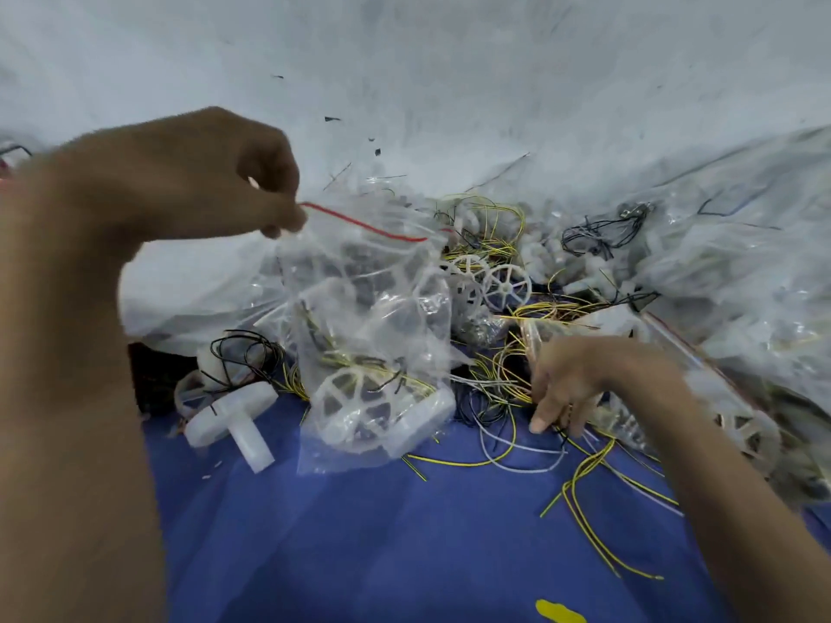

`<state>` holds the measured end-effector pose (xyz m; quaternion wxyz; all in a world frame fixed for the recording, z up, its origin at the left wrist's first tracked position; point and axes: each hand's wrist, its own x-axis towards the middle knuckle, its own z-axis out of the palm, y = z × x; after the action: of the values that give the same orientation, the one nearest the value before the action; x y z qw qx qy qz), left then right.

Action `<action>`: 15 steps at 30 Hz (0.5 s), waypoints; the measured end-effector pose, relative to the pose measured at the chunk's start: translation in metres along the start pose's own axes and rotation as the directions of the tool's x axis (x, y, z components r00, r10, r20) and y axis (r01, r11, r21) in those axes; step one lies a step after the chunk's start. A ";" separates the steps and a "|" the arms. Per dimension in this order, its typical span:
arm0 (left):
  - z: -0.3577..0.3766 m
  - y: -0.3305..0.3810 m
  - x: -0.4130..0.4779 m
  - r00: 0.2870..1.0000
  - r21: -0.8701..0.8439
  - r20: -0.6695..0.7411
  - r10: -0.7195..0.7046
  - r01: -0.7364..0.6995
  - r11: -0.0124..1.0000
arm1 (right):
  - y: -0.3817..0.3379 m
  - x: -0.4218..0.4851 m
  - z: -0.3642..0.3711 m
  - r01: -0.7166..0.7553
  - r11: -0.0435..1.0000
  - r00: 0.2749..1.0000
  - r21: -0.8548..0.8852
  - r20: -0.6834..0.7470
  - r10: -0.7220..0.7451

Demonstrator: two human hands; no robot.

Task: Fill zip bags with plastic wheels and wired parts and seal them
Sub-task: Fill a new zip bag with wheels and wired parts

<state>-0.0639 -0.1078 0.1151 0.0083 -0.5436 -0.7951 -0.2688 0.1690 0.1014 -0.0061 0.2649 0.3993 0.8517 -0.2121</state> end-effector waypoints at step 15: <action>0.026 0.001 0.000 0.991 0.173 0.132 -0.005 -0.018 0.985 | 0.002 0.006 0.004 0.059 0.998 0.996 0.037 -0.069 -0.056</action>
<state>-0.0557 -0.0960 0.0930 0.0039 -0.5600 -0.8126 -0.1618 0.1685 0.1041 -0.0135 0.2216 0.3868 0.8670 -0.2227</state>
